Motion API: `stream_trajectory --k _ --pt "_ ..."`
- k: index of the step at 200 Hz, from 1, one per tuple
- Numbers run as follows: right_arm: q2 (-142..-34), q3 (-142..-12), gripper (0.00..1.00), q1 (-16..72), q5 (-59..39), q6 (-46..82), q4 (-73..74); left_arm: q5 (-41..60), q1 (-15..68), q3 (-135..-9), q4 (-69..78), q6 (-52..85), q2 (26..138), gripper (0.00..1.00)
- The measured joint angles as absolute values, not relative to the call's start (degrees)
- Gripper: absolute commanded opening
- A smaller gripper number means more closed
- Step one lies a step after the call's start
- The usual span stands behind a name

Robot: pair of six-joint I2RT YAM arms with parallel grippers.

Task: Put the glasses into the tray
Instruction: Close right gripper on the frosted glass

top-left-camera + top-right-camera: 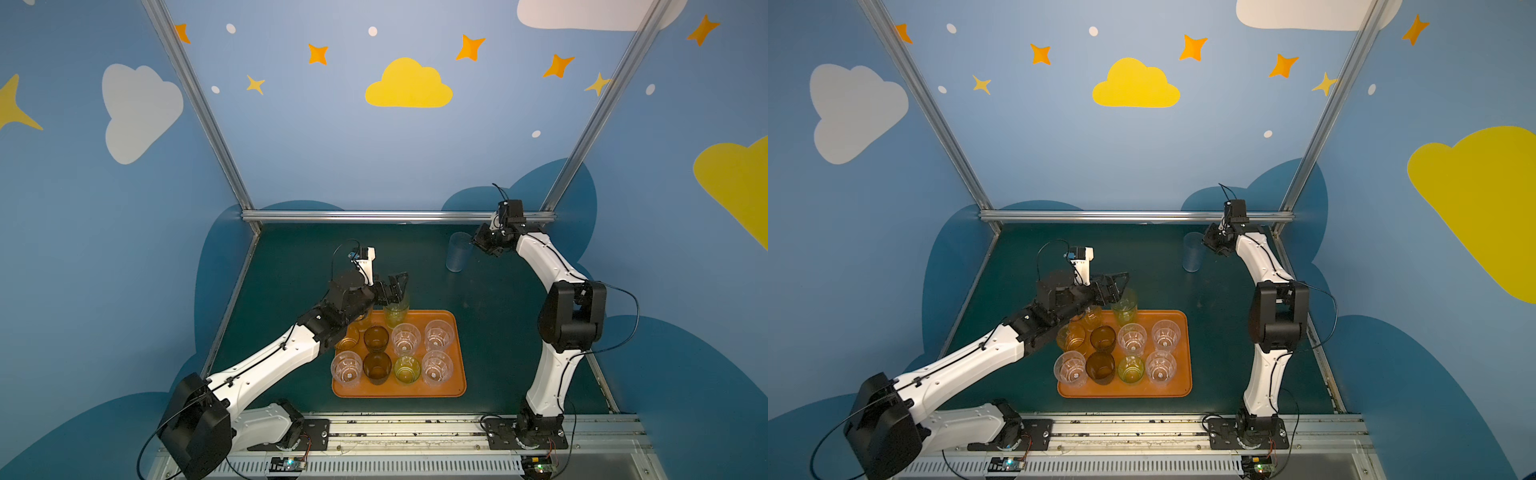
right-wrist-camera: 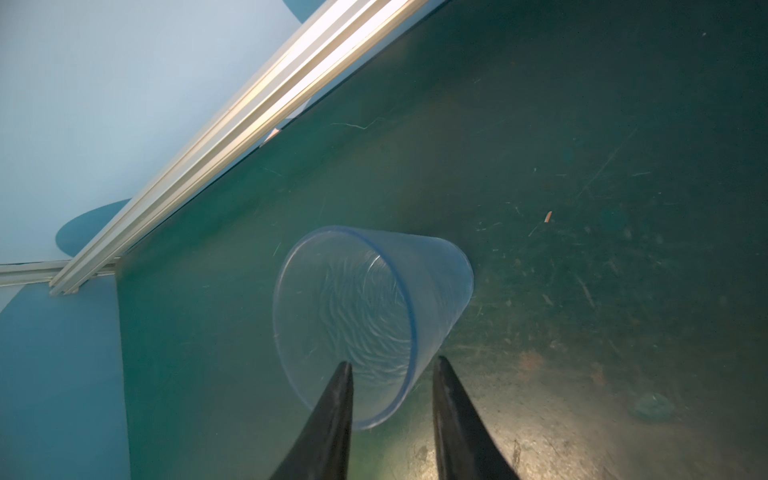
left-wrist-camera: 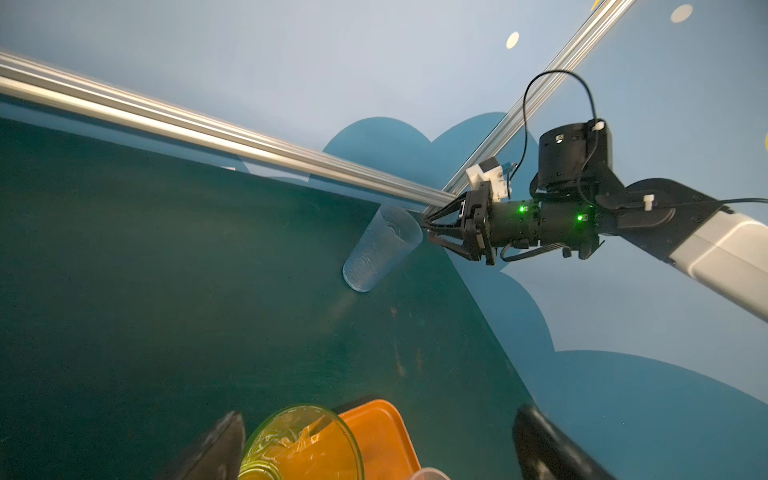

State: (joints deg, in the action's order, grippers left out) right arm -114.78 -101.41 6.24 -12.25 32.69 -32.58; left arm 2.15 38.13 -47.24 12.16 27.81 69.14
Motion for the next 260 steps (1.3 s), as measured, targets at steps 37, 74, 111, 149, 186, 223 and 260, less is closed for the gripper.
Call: stream_trajectory --k 37,74,111,149,186,223,260 --pt "-115.72 -102.10 0.28 6.20 -10.63 32.56 -33.65 2.24 38.09 -46.87 13.32 27.18 68.77 1.00" --pt "-116.75 -102.96 0.27 6.20 -10.26 32.21 -34.20 2.33 38.00 -46.87 13.56 27.16 68.90 1.00" --pt "-118.17 -103.79 0.25 6.20 -10.50 31.70 -34.46 2.37 38.00 -46.87 13.39 27.16 69.54 1.00" --pt "-119.02 -104.16 0.24 6.20 -10.92 31.29 -34.57 2.59 37.98 -46.78 14.06 27.00 69.56 1.00" --pt "-119.33 -104.27 0.18 6.28 -10.13 30.79 -35.35 2.50 37.98 -44.91 15.00 26.59 67.70 1.00" --pt "-119.33 -104.27 0.16 6.61 -9.54 30.55 -35.83 2.02 37.98 -44.56 16.10 26.35 66.92 1.00" --pt "-119.13 -104.07 0.14 6.63 -9.02 29.95 -36.01 2.09 37.98 -44.56 16.49 26.37 66.98 1.00"
